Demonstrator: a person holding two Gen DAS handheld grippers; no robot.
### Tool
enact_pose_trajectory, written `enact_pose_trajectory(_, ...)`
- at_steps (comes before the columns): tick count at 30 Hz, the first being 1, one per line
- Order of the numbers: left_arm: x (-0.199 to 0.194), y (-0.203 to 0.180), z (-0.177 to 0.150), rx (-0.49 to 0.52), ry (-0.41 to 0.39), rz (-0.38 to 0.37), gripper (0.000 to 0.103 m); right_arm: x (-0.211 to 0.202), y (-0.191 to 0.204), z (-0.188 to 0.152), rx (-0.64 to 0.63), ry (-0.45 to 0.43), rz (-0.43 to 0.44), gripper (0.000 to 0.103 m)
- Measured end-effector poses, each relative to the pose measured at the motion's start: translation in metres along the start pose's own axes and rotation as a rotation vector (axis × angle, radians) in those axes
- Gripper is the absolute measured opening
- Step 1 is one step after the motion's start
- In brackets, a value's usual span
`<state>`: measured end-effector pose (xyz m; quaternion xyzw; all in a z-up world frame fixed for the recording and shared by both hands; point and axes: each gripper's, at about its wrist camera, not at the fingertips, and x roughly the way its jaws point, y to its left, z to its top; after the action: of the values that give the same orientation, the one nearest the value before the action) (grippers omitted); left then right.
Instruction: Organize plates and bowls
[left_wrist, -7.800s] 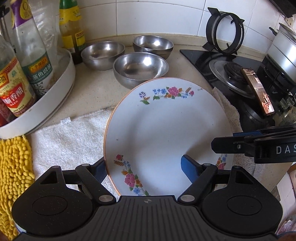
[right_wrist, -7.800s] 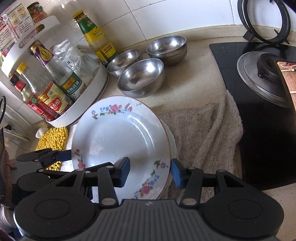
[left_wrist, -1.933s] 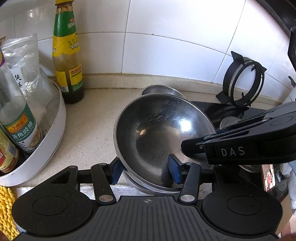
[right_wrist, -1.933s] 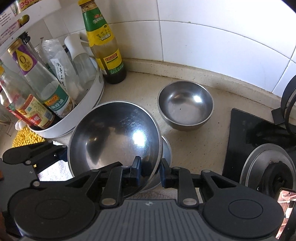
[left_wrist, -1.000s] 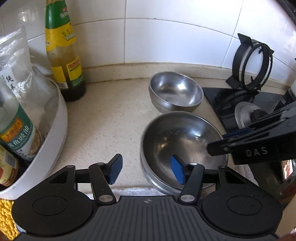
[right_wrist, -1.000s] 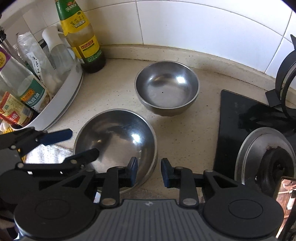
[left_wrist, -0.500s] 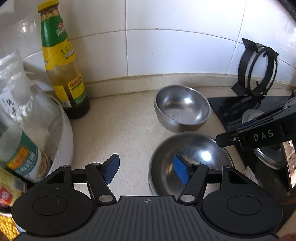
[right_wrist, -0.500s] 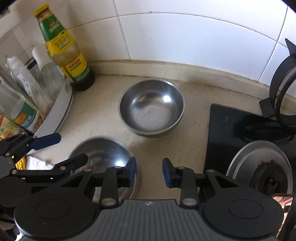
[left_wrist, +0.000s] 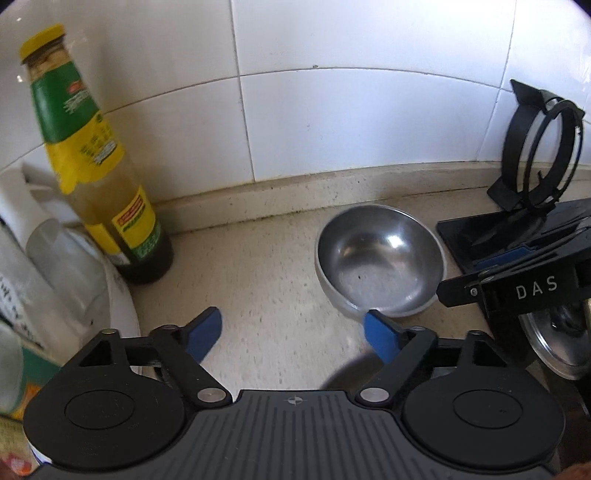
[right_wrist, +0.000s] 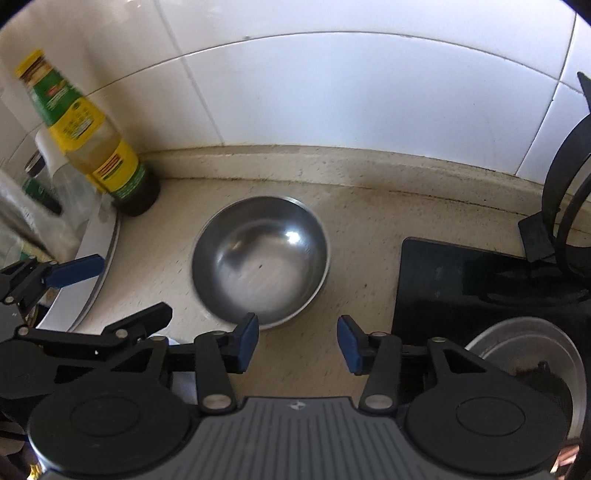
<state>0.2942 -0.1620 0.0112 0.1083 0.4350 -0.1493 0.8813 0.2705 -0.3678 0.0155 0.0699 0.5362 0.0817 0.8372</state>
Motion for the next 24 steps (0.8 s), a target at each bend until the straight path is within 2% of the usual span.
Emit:
enact_pose_trajectory(5,0.022,0.002,0.014,0.001,0.052,0.000,0.094,0.014,-0.014,0.013,0.034,-0.001,0.020,0.069)
enact_pose_trajectory(9,0.034,0.003,0.021,0.020,0.061,0.001,0.094,0.023,-0.022,0.018,0.049,0.001,0.038,0.070)
enact_pose_trajectory(13,0.045,0.004,0.026,0.004,0.090,-0.041,0.095,0.032,-0.025,0.020,0.058,0.013,0.042,0.070)
enact_pose_trajectory(24,0.062,-0.006,0.034,0.053,0.103,-0.045,0.095,0.044,-0.029,0.022,0.073,0.030,0.035,0.070)
